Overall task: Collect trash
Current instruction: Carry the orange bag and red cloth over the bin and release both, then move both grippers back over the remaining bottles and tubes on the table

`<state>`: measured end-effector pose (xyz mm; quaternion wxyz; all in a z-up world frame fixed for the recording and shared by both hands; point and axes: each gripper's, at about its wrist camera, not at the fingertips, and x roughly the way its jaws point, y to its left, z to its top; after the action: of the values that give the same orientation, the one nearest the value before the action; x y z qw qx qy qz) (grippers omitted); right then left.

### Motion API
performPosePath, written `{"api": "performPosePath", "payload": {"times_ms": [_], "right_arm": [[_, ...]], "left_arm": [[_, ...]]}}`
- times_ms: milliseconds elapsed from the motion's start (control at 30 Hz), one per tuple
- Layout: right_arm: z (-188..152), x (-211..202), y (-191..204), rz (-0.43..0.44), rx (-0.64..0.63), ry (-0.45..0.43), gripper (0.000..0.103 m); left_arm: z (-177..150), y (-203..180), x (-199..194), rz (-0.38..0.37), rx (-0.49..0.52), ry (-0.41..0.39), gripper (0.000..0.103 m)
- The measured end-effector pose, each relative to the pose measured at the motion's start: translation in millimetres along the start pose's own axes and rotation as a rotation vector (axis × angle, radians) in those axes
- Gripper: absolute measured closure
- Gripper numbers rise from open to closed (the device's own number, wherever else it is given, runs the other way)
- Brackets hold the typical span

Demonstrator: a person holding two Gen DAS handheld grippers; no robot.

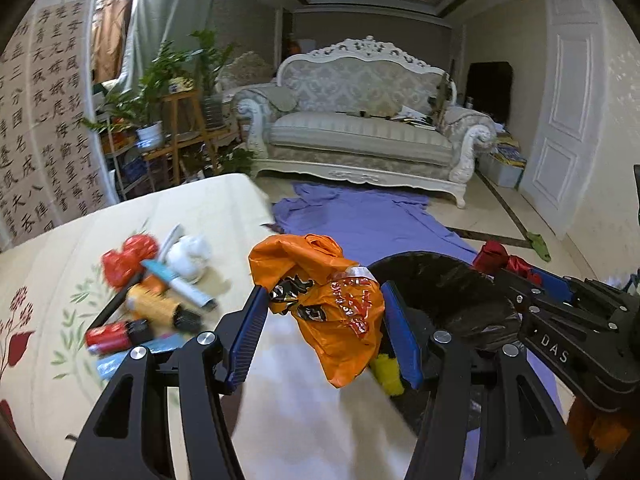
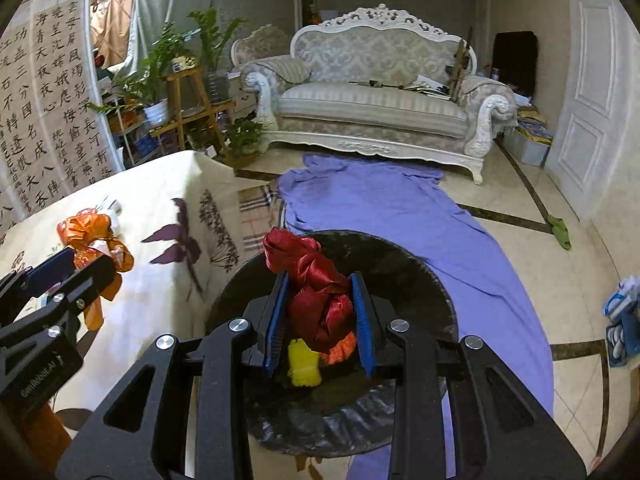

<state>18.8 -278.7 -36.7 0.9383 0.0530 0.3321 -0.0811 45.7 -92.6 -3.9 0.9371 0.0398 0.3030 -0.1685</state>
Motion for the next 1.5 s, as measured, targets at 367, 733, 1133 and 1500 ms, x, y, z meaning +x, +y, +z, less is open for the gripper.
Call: {"api": "performPosePath", "payload": {"times_ms": [367, 733, 1133, 1500], "right_arm": [[5.0, 17.2, -28.4, -0.013, 0.056, -0.012, 0.057], [4.5, 18.8, -36.0, -0.029, 0.079, -0.003, 0.056], [0.3, 7.8, -0.6, 0.039, 0.038, 0.004, 0.055], [-9.1, 0.8, 63.1, 0.149, -0.057, 0.033, 0.055]], "left_arm": [[7.0, -22.6, 29.2, 0.005, 0.073, 0.006, 0.035], [8.7, -15.0, 31.4, 0.019, 0.042, 0.032, 0.027], [-1.7, 30.0, -3.3, 0.094, -0.032, 0.031, 0.027], [-30.9, 102.2, -32.0, 0.246, -0.124, 0.070, 0.027]]}}
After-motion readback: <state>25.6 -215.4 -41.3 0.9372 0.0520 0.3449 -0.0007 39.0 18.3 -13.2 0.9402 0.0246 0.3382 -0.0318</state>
